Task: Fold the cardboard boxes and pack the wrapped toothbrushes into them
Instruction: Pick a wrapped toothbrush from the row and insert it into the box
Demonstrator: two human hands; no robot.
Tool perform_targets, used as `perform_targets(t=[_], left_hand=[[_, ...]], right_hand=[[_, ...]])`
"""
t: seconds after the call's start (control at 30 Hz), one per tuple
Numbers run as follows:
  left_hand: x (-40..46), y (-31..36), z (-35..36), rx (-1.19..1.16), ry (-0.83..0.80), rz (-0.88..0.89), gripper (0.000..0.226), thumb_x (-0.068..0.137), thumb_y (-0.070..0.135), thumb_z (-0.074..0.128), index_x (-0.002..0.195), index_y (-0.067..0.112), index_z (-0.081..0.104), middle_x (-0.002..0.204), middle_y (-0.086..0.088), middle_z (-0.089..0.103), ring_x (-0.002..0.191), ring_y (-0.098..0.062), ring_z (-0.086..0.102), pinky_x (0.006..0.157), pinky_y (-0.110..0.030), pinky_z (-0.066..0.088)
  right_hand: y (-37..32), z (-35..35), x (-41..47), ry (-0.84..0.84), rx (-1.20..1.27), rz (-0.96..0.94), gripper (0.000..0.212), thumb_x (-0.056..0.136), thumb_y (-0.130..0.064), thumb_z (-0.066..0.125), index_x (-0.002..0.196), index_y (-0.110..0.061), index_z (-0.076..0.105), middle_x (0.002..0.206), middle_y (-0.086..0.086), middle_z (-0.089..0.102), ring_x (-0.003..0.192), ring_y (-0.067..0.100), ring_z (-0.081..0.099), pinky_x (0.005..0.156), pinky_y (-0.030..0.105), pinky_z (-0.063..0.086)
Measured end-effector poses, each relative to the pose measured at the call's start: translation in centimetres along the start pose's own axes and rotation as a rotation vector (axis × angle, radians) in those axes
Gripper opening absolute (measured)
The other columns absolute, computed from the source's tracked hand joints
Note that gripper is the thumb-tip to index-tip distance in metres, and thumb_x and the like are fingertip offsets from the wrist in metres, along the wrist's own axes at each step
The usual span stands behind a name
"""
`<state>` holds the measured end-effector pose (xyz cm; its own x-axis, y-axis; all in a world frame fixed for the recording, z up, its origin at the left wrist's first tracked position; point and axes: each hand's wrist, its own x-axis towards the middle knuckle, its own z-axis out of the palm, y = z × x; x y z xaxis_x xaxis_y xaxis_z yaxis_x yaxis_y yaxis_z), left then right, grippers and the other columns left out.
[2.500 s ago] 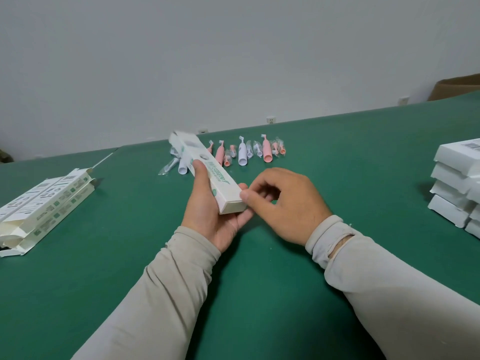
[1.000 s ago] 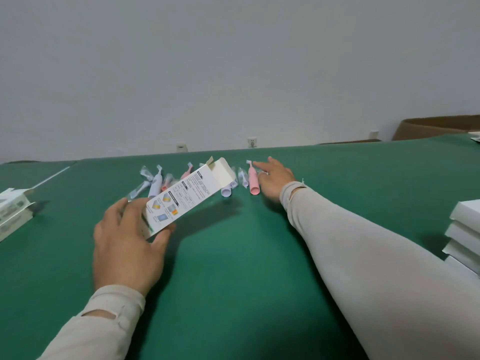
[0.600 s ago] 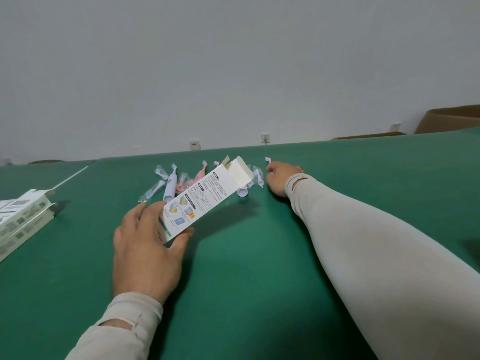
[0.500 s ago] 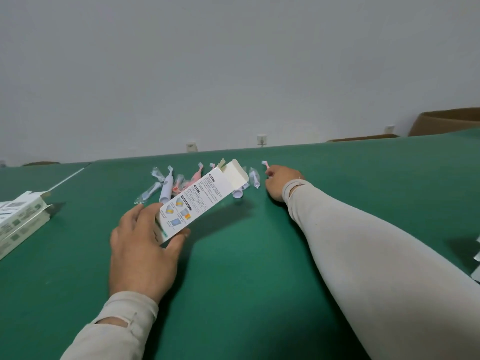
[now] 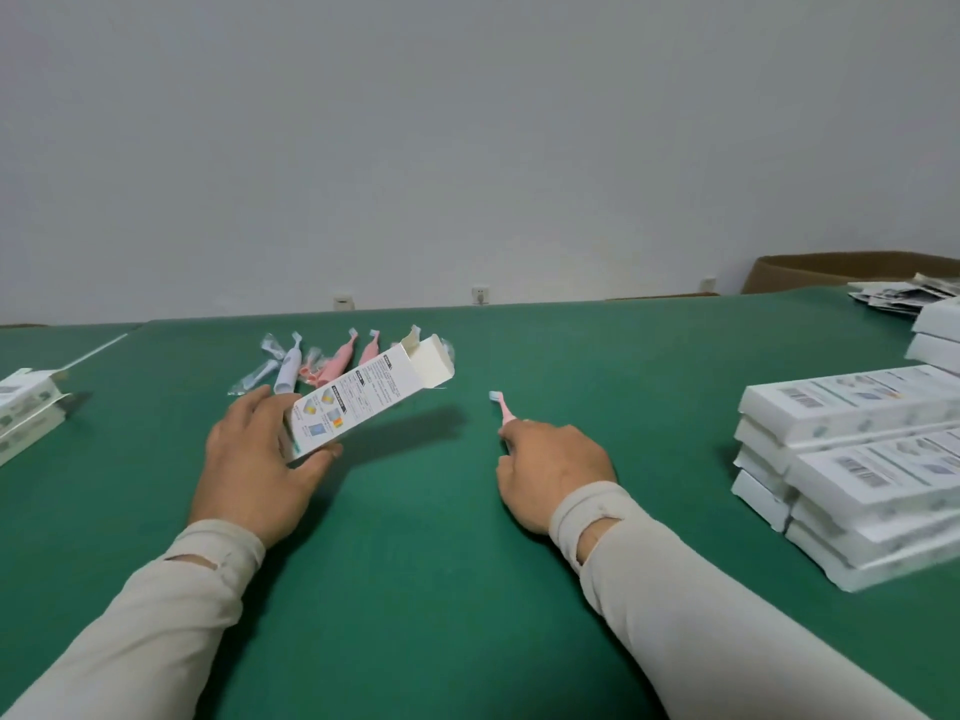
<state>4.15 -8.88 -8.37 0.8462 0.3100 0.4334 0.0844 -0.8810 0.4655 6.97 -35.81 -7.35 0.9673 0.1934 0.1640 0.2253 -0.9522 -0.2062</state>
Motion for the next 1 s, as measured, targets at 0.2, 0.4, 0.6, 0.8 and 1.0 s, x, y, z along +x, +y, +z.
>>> perform_targets(t=[0.2,0.4,0.6,0.8,1.0], left_hand=[[-2.8,3.0,0.1,-0.192,0.118,-0.028,0.046,0.075,0.030,0.081,0.112,0.025,0.054,0.108,-0.004,0.065,0.102,-0.034,0.058,0.089,-0.045,0.049],[-3.9,6.3,0.8,-0.228,0.123,0.018,0.056,0.080,0.028,0.077,0.130,0.033,0.053,0.105,0.003,0.059,0.104,-0.029,0.053,0.095,-0.042,0.044],[-4.3,5.0,0.8,-0.135,0.087,0.014,0.049,0.080,0.029,0.078,0.124,0.026,0.059,0.108,-0.004,0.058,0.105,-0.030,0.051,0.092,-0.040,0.041],[-3.7,4.0,0.9,-0.156,0.124,0.038,0.047,0.078,0.024,0.079,0.121,0.025,0.060,0.104,-0.001,0.058,0.103,-0.031,0.052,0.092,-0.041,0.042],[-3.1,3.1,1.0,-0.146,0.149,0.058,0.047,0.079,0.021,0.080,0.121,0.025,0.061,0.109,-0.005,0.062,0.104,-0.031,0.051,0.089,-0.030,0.033]], right_hand=[[-0.3,-0.9,-2.0,0.042,0.090,0.000,0.021,0.094,-0.031,0.052,0.114,-0.023,0.052,0.110,0.002,0.059,0.108,0.028,0.051,0.085,0.038,0.046],[0.4,-1.1,-2.1,0.020,0.077,0.013,0.031,0.091,-0.043,0.057,0.113,-0.021,0.058,0.111,0.001,0.058,0.106,0.025,0.050,0.089,0.040,0.048],[0.4,-0.9,-1.5,0.016,-0.006,-0.005,0.034,0.092,-0.049,0.053,0.106,-0.021,0.067,0.110,0.001,0.056,0.108,0.025,0.049,0.088,0.037,0.045],[0.9,-2.0,-1.4,0.266,0.026,-0.044,0.035,0.081,-0.051,0.057,0.092,-0.021,0.070,0.112,-0.003,0.057,0.112,0.022,0.045,0.095,0.037,0.039],[2.7,-4.2,-1.6,0.556,0.390,0.104,0.021,0.076,-0.045,0.065,0.066,-0.027,0.058,0.087,-0.007,0.054,0.080,0.016,0.046,0.065,0.030,0.036]])
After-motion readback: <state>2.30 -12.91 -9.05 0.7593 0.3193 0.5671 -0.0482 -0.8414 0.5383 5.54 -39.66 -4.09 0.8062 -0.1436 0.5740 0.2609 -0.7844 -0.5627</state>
